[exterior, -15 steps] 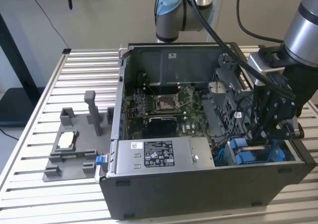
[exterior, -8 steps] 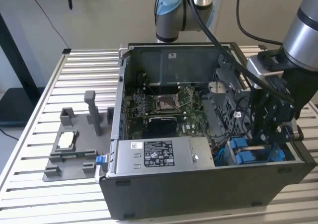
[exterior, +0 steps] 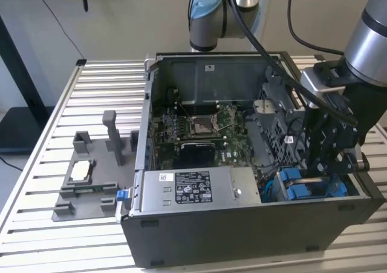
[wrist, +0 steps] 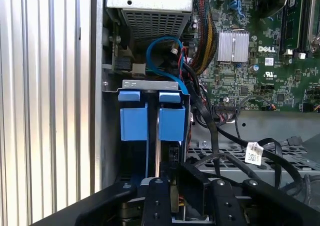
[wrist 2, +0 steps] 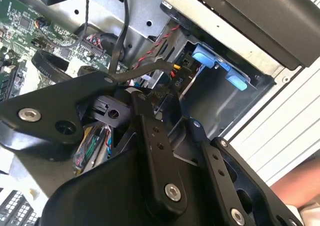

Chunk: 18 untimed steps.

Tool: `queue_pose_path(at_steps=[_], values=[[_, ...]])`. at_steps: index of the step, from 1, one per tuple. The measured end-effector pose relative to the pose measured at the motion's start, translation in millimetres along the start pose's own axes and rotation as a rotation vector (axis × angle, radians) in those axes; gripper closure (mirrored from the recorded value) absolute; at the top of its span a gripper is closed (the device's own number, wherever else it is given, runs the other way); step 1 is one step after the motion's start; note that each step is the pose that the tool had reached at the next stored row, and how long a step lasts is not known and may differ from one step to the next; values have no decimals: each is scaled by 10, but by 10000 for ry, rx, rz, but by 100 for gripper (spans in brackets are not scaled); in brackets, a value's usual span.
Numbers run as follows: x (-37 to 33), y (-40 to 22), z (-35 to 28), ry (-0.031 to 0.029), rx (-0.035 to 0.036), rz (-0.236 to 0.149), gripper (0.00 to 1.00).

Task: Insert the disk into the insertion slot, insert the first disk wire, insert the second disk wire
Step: 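Insert the second disk wire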

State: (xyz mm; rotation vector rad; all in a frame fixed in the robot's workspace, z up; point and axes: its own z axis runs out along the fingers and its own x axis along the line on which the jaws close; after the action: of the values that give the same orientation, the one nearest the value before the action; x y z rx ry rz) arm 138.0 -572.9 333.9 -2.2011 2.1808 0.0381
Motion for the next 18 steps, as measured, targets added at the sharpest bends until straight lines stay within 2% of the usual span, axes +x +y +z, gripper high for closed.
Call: queue_pose_path(at_steps=[18], values=[[-4,-1,-81,1,0,1,76]])
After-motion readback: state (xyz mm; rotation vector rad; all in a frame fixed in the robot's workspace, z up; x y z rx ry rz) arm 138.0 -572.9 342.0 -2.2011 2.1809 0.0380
